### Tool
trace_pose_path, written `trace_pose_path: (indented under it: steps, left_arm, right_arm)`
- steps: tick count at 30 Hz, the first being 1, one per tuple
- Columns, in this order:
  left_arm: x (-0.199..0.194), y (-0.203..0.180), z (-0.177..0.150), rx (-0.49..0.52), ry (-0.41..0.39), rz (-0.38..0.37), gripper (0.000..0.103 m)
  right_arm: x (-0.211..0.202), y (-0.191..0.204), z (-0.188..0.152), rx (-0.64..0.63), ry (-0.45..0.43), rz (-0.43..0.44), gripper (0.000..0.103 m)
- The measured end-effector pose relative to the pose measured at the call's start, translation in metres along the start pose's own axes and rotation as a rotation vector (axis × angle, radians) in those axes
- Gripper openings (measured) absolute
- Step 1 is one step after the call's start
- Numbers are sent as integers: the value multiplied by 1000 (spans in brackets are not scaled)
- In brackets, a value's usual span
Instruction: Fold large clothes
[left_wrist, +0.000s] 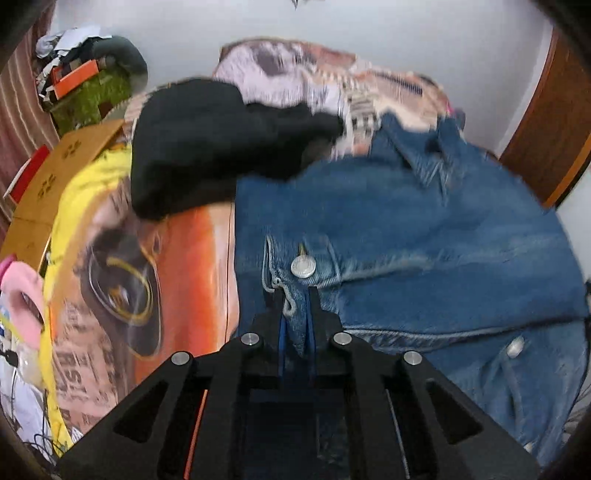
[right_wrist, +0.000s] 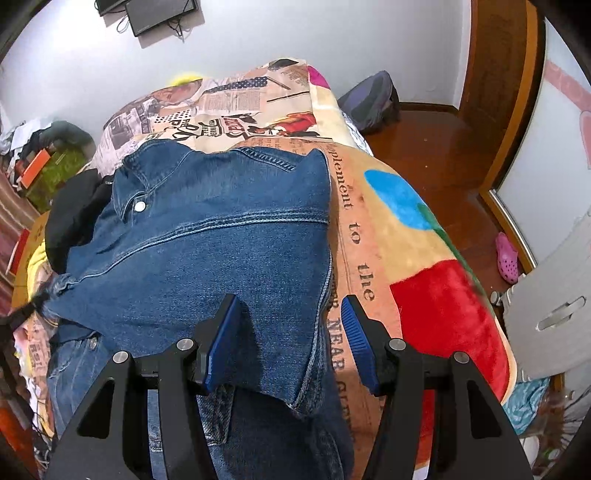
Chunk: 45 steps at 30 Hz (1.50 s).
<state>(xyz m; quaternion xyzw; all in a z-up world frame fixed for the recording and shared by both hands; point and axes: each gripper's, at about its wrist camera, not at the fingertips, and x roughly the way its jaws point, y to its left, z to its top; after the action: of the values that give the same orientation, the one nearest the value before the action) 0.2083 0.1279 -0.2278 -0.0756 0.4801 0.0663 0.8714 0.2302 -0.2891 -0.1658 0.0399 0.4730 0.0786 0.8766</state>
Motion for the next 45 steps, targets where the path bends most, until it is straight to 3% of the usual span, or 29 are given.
trace_pose_path:
  steps: [3,6,8,12,17,23,35,40,45]
  left_arm:
    - [5,-3,-14,24,16,27,15]
    - [6,-1,-18,47,30,56,26]
    - [4,3,-16,57,30,90,46]
    - [-5,17,-7,52,34,95,66]
    - [-14,37,13,-8,15,81,71]
    - [4,57,40,-85,38,-4,71]
    - [88,80,70,-228,181,-168,71]
    - [121,88,69,-316,259,-307,71]
    - [138,95,69,-392,278,-459,71]
  right_arm:
    - [0,1,2,-7,5,-6,55]
    - [-1,1,3,-15,6,-6,55]
    - [0,0,5,-15,8,2,55]
    - [2,-2,13,-2,16,41,55]
    - [0,-6,27,26,-10,75,55]
    - [4,-24,47,115,-47,110,55]
    - [64,-49,75,161,104,152,55]
    - [89,-53,91,188,154,239,55]
    - [115,-51,97,220,196,309,58]
